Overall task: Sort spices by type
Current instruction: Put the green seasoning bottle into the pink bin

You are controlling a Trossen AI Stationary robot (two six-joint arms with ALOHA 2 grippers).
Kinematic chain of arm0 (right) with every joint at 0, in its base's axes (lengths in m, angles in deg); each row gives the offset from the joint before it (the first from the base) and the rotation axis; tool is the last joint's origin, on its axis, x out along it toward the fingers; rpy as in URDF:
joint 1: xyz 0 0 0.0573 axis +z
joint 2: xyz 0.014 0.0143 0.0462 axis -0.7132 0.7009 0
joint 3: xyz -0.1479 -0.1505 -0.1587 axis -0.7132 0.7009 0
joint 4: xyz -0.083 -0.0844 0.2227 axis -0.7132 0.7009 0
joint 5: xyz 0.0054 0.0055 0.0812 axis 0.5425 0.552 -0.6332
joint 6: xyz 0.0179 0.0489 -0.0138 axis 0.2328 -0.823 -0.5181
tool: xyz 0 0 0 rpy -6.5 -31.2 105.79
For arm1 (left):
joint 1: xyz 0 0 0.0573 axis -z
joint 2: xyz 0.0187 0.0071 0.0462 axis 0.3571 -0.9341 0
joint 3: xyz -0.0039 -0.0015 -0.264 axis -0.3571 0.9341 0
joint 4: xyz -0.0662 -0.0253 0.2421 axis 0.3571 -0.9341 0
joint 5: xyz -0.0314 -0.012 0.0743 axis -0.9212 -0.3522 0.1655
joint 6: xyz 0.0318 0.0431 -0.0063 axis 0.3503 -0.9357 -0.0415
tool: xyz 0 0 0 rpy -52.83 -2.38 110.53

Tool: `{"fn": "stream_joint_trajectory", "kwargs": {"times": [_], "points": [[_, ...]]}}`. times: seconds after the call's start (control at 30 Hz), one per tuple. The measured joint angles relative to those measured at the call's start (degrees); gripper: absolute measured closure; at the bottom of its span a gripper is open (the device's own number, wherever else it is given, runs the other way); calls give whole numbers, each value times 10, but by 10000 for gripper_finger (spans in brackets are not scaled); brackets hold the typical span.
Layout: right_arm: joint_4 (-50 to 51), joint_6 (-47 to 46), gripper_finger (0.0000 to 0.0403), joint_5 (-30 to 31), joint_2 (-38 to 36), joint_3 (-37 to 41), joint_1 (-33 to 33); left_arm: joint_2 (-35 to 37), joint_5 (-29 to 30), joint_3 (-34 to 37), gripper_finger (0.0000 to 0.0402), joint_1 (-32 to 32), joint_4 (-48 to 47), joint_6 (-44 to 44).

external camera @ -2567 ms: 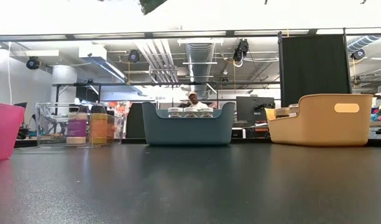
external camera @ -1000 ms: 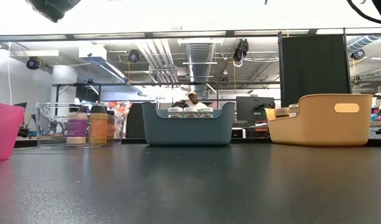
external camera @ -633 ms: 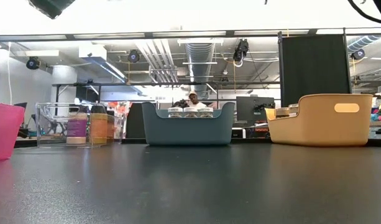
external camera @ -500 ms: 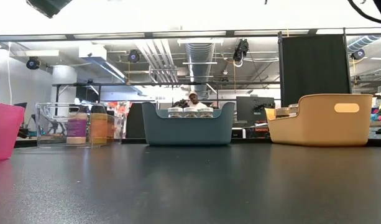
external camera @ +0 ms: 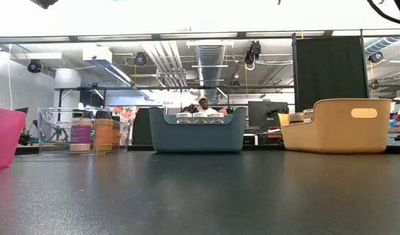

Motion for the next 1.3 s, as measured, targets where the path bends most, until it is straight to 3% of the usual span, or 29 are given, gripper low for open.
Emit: {"fn": "stream_joint_trajectory", "kwargs": {"times": [0.1,0.23,0.5,0.73,0.83,0.97,1.03,1.13,1.3], "points": [[1,5,215,6,0,0,0,0,0,0,222,0,0,13],[-9,8,188,14,0,1,0,0,0,-1,222,2,-13,22],[5,0,114,15,-2,-16,1,1,-5,-39,222,56,-132,132],[50,-22,102,18,-9,-29,1,1,-43,-67,222,163,-210,219],[45,-22,110,18,-9,-29,2,1,-15,-68,222,214,-186,230],[-18,3,126,-18,3,-19,9,0,30,-56,222,282,-151,215],[-75,35,134,-44,15,-7,15,-1,86,-50,222,298,-134,209],[-177,95,146,-52,38,9,25,-1,106,-43,222,302,-121,209],[-331,127,164,25,78,9,33,-3,91,-39,222,285,-113,185]]}}
